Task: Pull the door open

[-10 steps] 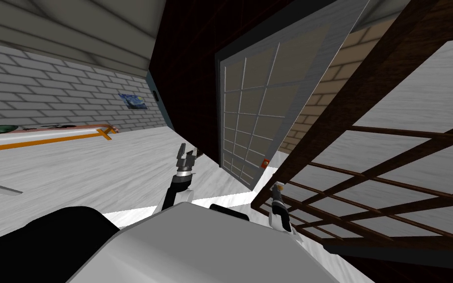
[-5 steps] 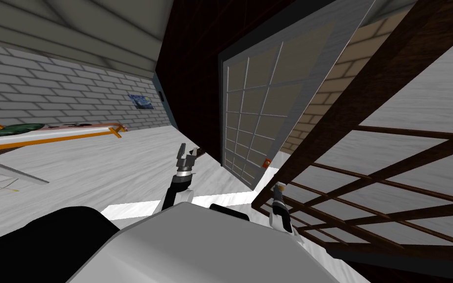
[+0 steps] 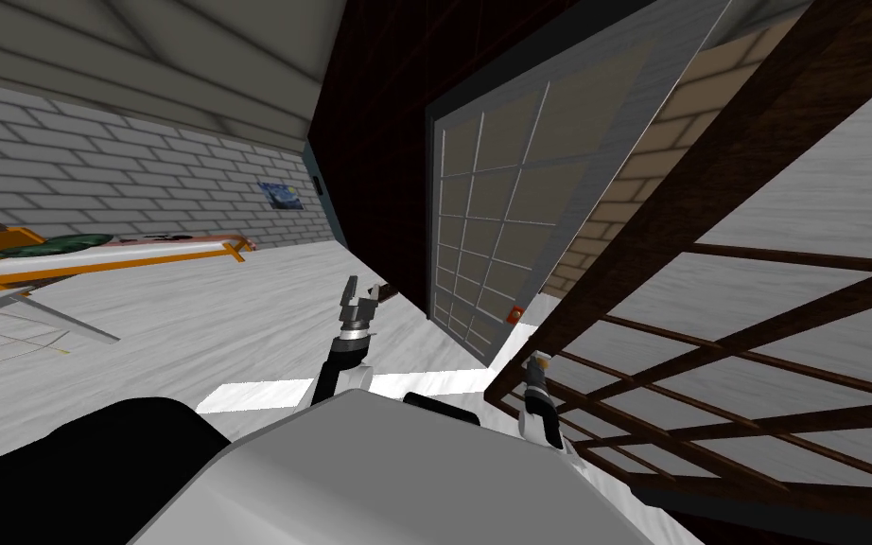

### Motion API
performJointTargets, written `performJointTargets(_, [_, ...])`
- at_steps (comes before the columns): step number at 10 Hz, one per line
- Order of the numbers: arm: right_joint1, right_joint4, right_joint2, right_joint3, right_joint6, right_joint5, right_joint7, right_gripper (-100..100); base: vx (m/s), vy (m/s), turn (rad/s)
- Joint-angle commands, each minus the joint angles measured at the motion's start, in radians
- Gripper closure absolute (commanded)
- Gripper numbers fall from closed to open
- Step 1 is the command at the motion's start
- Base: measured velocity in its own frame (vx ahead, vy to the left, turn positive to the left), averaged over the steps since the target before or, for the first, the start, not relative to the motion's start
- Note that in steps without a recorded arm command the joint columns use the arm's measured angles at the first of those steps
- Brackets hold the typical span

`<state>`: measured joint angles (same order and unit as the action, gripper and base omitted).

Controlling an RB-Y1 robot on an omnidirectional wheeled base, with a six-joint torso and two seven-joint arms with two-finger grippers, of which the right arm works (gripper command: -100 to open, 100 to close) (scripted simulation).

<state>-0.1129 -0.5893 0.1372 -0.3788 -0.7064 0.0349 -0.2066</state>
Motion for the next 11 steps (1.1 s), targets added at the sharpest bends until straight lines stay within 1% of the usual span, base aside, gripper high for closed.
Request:
performJointTargets(1, [0.013, -0.002, 0.02, -0.019, 0.005, 0.016, 0.03, 100, -0.057, -0.029, 0.074])
performJointTargets(2, [0.013, -0.002, 0.02, -0.019, 0.005, 0.016, 0.03, 100, -0.019, -0.011, 0.011])
performJointTargets(3, [0.014, -0.003, 0.022, -0.011, 0.0, 0.027, 0.071, 100, -0.024, -0.01, 0.067])
performJointTargets(4, [0.014, -0.003, 0.022, -0.011, 0.0, 0.027, 0.071, 100, -0.027, -0.023, 0.054])
performJointTargets(5, [0.015, -0.003, 0.025, -0.004, -0.004, 0.039, 0.113, 100, -0.045, -0.024, 0.065])
performJointTargets(6, [0.015, -0.003, 0.025, -0.004, -0.004, 0.039, 0.113, 100, -0.043, -0.01, 0.05])
performJointTargets(7, [0.017, -0.003, 0.027, 0.004, -0.009, 0.05, 0.154, 100, -0.047, -0.019, 0.089])
performJointTargets(8, [0.017, -0.007, 0.027, 0.004, -0.009, 0.05, 0.154, 100, -0.033, -0.017, 0.033])
performJointTargets(9, [0.017, -0.032, 0.027, 0.004, -0.009, 0.05, 0.154, 100, -0.01, -0.002, 0.008])
performJointTargets(11, [0.017, -0.003, 0.027, 0.004, -0.009, 0.05, 0.154, 100, 0.0, 0.0, 0.0])
